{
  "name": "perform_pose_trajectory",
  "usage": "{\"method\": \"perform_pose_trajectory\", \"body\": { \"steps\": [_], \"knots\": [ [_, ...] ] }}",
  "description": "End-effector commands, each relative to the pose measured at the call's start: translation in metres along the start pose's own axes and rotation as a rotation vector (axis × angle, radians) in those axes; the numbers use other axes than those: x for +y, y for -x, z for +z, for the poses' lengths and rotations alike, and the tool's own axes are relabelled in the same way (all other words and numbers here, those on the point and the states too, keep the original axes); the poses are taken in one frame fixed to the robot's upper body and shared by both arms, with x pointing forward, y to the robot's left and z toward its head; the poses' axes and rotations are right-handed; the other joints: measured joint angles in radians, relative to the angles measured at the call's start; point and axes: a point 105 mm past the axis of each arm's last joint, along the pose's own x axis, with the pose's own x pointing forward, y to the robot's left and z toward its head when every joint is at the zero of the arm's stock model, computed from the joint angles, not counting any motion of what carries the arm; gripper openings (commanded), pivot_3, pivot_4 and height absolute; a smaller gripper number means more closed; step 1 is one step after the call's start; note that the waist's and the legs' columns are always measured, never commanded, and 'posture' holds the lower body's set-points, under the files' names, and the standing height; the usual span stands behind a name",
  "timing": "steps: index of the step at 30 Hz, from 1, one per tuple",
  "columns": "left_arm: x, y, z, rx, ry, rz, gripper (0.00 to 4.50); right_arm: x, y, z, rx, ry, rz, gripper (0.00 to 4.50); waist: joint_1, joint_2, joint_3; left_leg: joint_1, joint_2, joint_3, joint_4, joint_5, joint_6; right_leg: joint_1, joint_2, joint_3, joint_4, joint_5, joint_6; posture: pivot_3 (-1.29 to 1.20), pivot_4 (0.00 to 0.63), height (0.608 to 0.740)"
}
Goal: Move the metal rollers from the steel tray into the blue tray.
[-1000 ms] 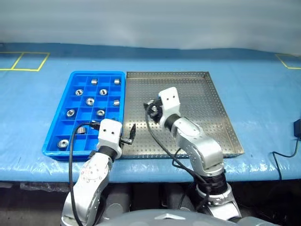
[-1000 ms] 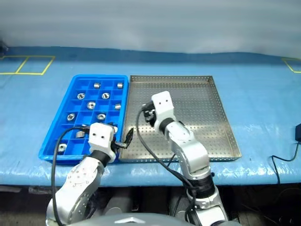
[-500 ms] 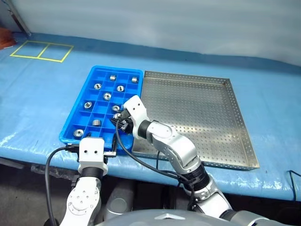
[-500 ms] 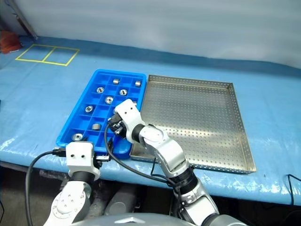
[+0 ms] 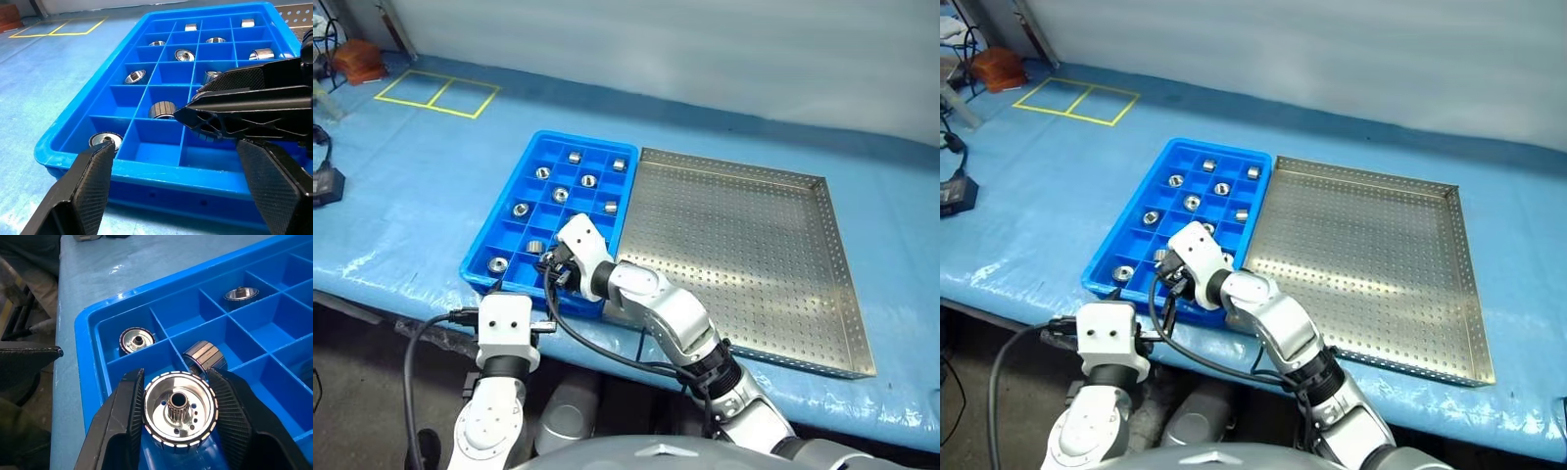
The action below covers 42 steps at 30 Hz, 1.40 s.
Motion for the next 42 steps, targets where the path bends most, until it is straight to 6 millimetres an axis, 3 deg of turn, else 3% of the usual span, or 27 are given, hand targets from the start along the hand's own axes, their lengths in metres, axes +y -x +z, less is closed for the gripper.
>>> {"method": "perform_pose_trajectory", "body": {
  "steps": [1,5,14,20,26,32,37,42],
  "knots": [
    [-0.005,0.001,0.017,-0.070,0.012,-0.031,4.28,0.003,0.002,-0.002,-0.004,-0.010,0.018,2.99,0.007,0.000,0.000,0.000,0.000,0.000,0.000,0.000,0.000,0.000,0.000,0.000,0.000,0.000,0.000,0.46,0.150,0.740],
    [-0.009,-0.001,0.017,-0.074,0.011,-0.073,4.28,-0.001,0.008,0.006,-0.032,-0.016,0.000,4.26,0.010,0.000,0.000,0.000,0.000,0.000,0.000,0.000,0.000,0.000,0.000,-0.001,0.000,0.000,0.000,0.43,0.150,0.740],
    [-0.019,-0.020,0.031,-0.146,-0.027,-0.193,4.28,-0.028,0.040,0.038,-0.162,-0.007,-0.121,4.26,-0.022,0.001,-0.001,-0.007,0.000,-0.003,0.004,0.000,0.000,0.000,0.001,-0.004,0.001,0.000,0.000,0.26,0.150,0.740],
    [-0.013,-0.053,0.061,-0.272,-0.093,-0.239,4.28,-0.070,0.079,0.041,-0.186,0.005,-0.336,4.26,-0.105,0.004,-0.001,-0.007,-0.001,-0.008,0.009,0.001,-0.001,0.004,0.001,-0.007,0.002,0.001,0.000,0.14,0.150,0.740],
    [-0.015,-0.082,0.075,-0.308,-0.119,-0.333,4.28,-0.096,0.113,0.031,-0.166,0.011,-0.495,4.26,-0.216,0.004,-0.001,-0.007,-0.006,-0.009,0.009,0.002,-0.001,0.006,0.001,-0.005,0.003,0.007,0.001,0.06,0.150,0.740],
    [-0.019,-0.097,0.059,-0.193,-0.134,-0.434,4.28,-0.097,0.140,0.014,-0.117,0.032,-0.550,4.26,-0.286,0.004,-0.001,-0.004,-0.006,-0.009,0.008,0.002,-0.002,0.006,0.001,-0.004,0.004,0.007,0.000,0.02,0.150,0.740],
    [-0.013,-0.102,0.044,-0.109,-0.189,-0.465,4.28,-0.093,0.149,-0.002,-0.057,0.046,-0.556,4.26,-0.296,0.004,-0.001,-0.004,-0.002,-0.008,0.008,0.002,-0.002,0.006,0.002,-0.002,0.005,0.007,0.000,0.01,0.150,0.740],
    [-0.001,-0.108,0.052,-0.120,-0.161,-0.421,4.28,-0.092,0.150,-0.005,-0.044,0.051,-0.550,4.26,-0.297,0.003,-0.001,-0.002,-0.002,-0.005,0.009,0.004,0.001,0.007,0.002,0.003,0.004,0.006,0.003,0.03,0.150,0.740]
  ]
}}
